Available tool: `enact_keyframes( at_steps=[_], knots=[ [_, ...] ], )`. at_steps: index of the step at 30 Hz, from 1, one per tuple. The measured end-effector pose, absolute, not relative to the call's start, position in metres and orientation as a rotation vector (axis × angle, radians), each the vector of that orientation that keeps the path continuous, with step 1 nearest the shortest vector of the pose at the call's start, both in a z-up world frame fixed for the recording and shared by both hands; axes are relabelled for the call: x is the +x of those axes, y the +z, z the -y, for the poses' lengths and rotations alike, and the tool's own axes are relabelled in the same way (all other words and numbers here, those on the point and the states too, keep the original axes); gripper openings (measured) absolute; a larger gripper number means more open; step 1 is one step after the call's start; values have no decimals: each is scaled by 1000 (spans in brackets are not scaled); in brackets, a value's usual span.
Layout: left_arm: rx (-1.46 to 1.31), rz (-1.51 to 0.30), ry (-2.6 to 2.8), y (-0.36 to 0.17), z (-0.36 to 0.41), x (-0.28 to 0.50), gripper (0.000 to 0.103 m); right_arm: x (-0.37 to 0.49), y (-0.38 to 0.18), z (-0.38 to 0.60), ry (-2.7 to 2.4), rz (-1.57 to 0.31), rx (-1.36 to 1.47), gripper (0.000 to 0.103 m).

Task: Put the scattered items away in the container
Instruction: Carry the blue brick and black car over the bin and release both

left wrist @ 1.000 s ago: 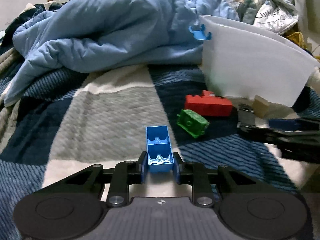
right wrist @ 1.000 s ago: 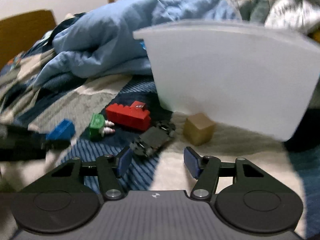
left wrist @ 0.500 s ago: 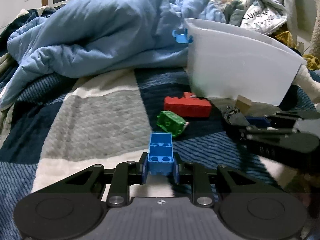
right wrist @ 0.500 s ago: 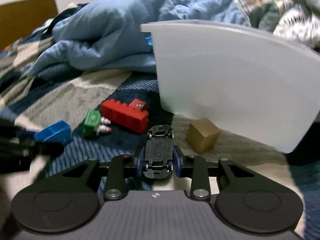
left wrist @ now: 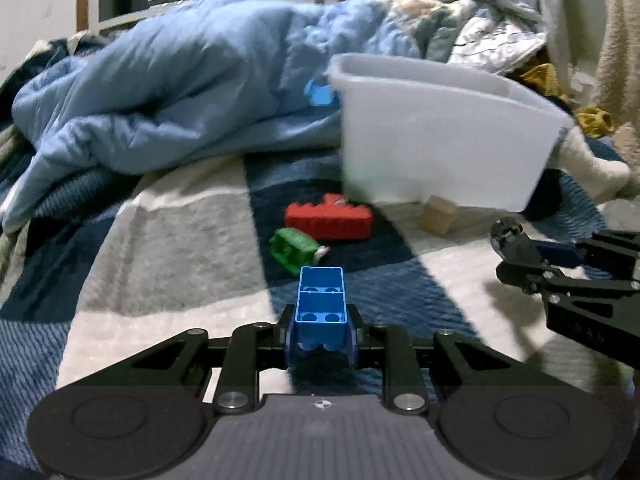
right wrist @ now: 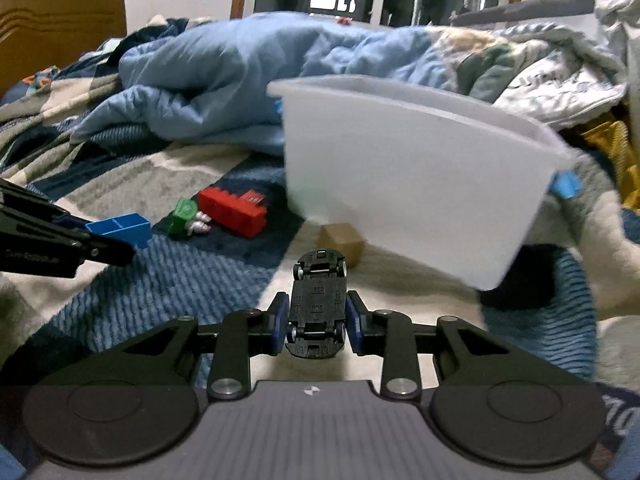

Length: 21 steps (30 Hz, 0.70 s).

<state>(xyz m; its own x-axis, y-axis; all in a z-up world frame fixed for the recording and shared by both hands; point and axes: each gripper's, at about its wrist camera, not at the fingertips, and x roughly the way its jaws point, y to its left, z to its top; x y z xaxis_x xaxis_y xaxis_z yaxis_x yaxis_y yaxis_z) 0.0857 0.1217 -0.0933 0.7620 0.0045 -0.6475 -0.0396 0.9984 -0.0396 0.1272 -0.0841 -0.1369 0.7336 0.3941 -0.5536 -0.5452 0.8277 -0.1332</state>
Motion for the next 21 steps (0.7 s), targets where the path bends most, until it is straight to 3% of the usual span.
enact_keyframes(
  at_steps=[21],
  knots=[
    [19, -531, -103, -5, -45, 115, 27, 130, -73, 121, 437, -377, -285, 33]
  ],
)
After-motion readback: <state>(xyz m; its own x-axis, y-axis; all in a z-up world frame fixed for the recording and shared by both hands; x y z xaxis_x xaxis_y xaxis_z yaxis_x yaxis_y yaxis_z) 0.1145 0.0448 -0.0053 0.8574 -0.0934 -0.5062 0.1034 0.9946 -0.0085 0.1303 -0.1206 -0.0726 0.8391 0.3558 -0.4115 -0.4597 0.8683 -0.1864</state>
